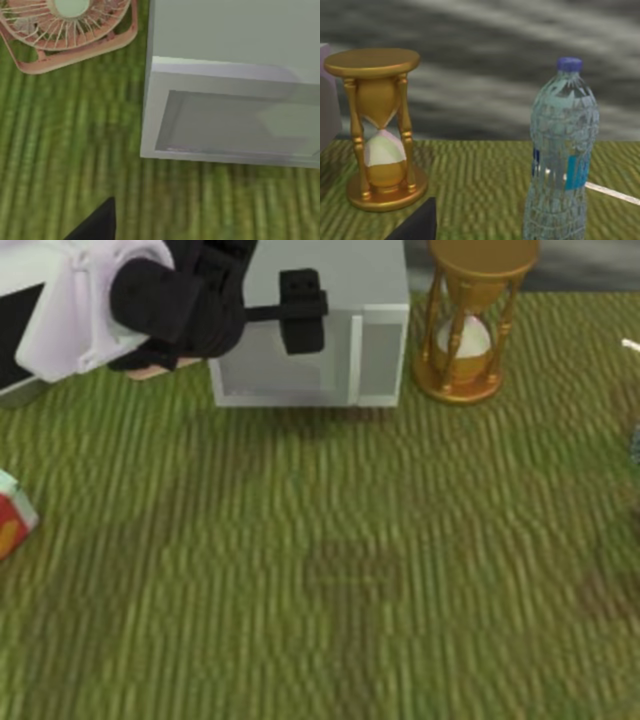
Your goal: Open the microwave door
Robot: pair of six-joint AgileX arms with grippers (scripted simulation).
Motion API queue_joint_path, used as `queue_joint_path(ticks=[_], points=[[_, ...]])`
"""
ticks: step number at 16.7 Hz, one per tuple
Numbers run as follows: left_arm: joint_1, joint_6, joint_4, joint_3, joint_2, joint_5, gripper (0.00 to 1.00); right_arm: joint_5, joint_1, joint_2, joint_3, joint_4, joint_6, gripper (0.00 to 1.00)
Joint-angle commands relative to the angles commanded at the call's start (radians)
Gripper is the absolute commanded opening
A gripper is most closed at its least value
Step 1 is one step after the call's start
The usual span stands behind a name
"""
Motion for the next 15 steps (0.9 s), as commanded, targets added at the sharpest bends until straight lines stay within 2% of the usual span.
queue_joint_path(ticks=[3, 7, 15], points=[[-0.081, -0.069, -0.067, 0.193, 0.229, -0.047, 1.00, 0.000, 0.000, 0.000, 0.000, 0.000, 0.000, 1.00], [-0.150, -0.132, -0.115, 0.369, 0.404, -0.088, 1.00, 0.000, 0.000, 0.000, 0.000, 0.000, 0.000, 1.00], [-0.159, -0.142, -0.119, 0.407, 0.441, -0.094, 1.00, 0.000, 0.000, 0.000, 0.000, 0.000, 0.000, 1.00]])
